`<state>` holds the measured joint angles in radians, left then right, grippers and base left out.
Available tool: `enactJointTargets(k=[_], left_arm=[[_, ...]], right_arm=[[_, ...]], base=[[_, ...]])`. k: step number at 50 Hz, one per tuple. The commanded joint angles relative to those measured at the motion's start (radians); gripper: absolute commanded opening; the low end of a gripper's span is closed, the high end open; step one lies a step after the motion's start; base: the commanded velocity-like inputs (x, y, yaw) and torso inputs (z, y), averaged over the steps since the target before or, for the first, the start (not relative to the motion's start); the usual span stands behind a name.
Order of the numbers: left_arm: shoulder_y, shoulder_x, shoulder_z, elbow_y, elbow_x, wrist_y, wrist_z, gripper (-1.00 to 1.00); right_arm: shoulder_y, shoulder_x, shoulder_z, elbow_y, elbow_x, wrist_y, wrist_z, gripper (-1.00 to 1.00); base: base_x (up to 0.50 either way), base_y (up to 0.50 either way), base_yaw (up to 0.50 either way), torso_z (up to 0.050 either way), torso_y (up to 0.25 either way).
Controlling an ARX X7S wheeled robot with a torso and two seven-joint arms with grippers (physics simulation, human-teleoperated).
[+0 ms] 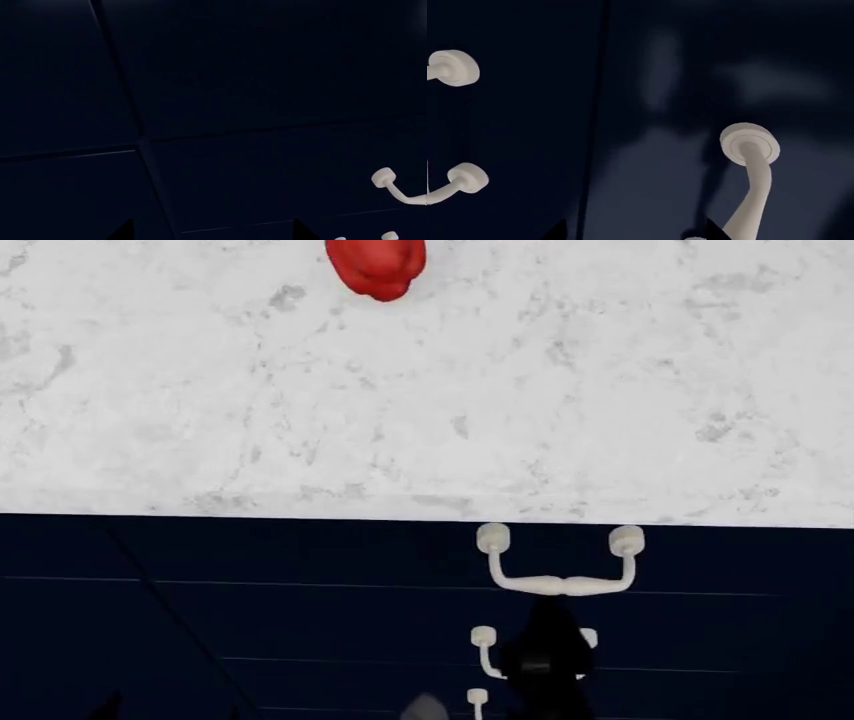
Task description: Open the right drawer.
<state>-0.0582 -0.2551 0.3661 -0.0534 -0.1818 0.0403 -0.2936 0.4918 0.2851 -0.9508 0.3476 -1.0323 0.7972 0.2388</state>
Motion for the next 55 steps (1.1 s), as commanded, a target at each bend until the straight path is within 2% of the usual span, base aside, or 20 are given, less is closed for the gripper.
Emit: enactJointTargets(k=[1,17,26,43,55], left_arm=[[0.001,-0.004,0.006,0.006,-0.002,-0.004,-0.004,1.0],[-0.009,-0.005,0.016,-0.009,-0.002,-0.004,-0.006,1.0],[-0.012,-0.006,0.019,-0.014,-0.005,-0.007,-0.007,1.0],[-0.011,-0.012,0.026,-0.007,-0.007,-0.011,-0.014,1.0],[-0.014,-0.014,0.032,-0.009,-0.008,-0.01,-0.014,1.0]], right_arm=[[-0.041,0.014,-0.008,-0.055,-0.045,0.027,0.005,1.0],[-0.072,0.081,-0.024,-0.271,-0.146,0.12,-0.105,1.0],[-0.051,0.094,-0.039,-0.309,-0.194,0.141,-0.15,1.0],[-0.023,0.069,-0.023,-0.232,-0.143,0.098,-0.105,1.0],[0.047,0.023,0.001,-0.103,-0.073,0.028,-0.047,1.0]], base=[[0.0,0.0,0.0,0.0,0.0],[0.0,0.0,0.0,0.0,0.0],[0.0,0.0,0.0,0.0,0.0],[0.0,0.0,0.0,0.0,0.0],[0.0,0.0,0.0,0.0,0.0]])
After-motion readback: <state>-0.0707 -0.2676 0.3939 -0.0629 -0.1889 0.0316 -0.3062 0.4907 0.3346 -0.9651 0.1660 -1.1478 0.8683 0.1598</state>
